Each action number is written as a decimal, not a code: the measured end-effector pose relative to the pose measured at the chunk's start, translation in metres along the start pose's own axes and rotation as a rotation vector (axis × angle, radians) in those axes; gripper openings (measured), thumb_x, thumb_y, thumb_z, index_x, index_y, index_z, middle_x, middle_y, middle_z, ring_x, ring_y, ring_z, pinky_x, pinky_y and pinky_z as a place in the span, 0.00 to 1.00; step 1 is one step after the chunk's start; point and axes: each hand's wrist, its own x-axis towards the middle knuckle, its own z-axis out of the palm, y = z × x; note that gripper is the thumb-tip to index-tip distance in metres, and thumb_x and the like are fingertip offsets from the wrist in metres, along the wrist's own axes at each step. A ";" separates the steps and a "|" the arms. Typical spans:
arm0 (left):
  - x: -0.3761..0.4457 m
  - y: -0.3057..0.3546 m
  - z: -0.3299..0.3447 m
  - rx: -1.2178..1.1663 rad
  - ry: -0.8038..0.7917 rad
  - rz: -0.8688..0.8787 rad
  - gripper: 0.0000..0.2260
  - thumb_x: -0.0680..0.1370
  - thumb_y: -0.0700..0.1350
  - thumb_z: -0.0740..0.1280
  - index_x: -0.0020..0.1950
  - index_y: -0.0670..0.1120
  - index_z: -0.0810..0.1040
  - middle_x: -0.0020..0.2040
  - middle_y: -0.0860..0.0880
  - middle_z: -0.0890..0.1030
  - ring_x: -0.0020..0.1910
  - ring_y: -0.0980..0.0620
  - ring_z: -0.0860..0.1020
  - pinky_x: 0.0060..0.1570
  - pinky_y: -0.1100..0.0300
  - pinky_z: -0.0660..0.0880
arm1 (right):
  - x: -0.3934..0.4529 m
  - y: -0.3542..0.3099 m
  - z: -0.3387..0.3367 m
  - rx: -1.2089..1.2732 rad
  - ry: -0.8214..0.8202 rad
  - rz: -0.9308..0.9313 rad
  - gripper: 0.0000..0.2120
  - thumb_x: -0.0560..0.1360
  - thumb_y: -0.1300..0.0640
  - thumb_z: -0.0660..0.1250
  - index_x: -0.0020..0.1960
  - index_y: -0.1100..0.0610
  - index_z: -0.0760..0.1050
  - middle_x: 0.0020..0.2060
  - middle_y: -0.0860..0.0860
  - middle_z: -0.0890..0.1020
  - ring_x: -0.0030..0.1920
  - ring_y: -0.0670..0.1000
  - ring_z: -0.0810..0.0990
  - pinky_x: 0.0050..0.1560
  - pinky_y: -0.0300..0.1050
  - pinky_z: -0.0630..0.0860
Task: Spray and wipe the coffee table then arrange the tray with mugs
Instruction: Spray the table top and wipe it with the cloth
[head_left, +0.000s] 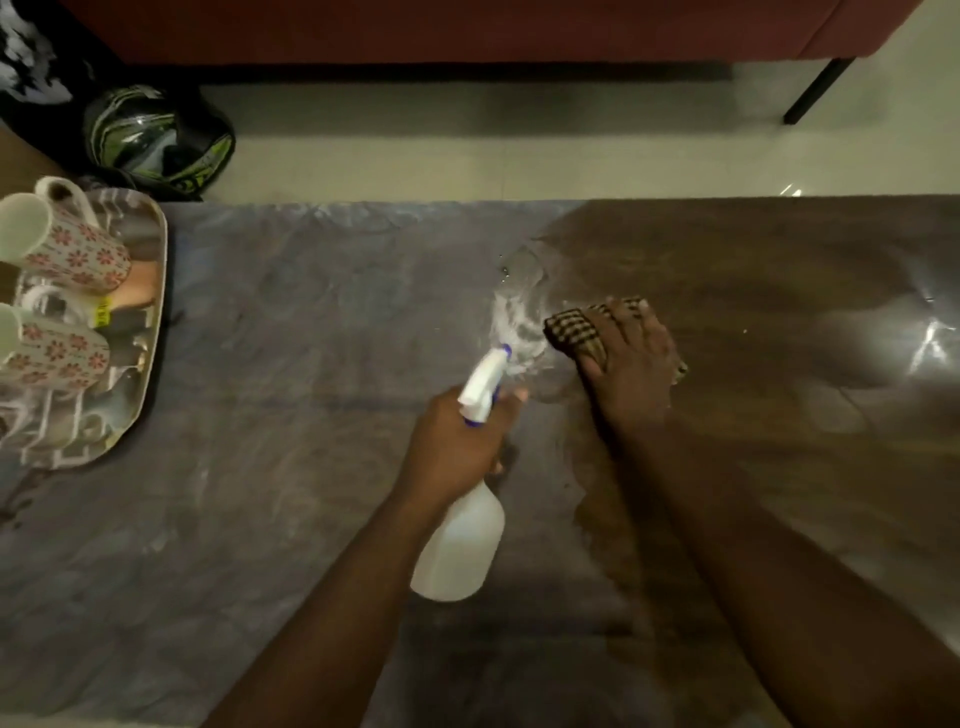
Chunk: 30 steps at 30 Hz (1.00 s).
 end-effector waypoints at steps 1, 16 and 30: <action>-0.009 -0.010 0.001 0.043 -0.008 0.015 0.07 0.74 0.54 0.71 0.42 0.52 0.79 0.28 0.47 0.81 0.24 0.53 0.79 0.30 0.60 0.76 | -0.013 -0.023 0.007 0.015 0.030 0.028 0.23 0.73 0.47 0.62 0.67 0.50 0.71 0.68 0.53 0.73 0.71 0.60 0.65 0.68 0.59 0.62; -0.089 -0.097 -0.033 0.019 -0.138 -0.011 0.06 0.74 0.55 0.72 0.42 0.55 0.78 0.28 0.46 0.80 0.23 0.53 0.77 0.32 0.62 0.74 | -0.189 -0.090 0.023 0.063 0.041 0.068 0.25 0.73 0.47 0.60 0.69 0.50 0.66 0.68 0.54 0.72 0.71 0.59 0.63 0.70 0.57 0.58; -0.144 -0.120 0.007 0.188 -0.201 -0.034 0.06 0.76 0.51 0.70 0.51 0.53 0.79 0.26 0.51 0.78 0.21 0.56 0.75 0.29 0.65 0.72 | -0.311 -0.080 0.016 -0.004 0.034 0.168 0.26 0.72 0.50 0.63 0.70 0.51 0.68 0.70 0.53 0.70 0.73 0.59 0.60 0.71 0.58 0.57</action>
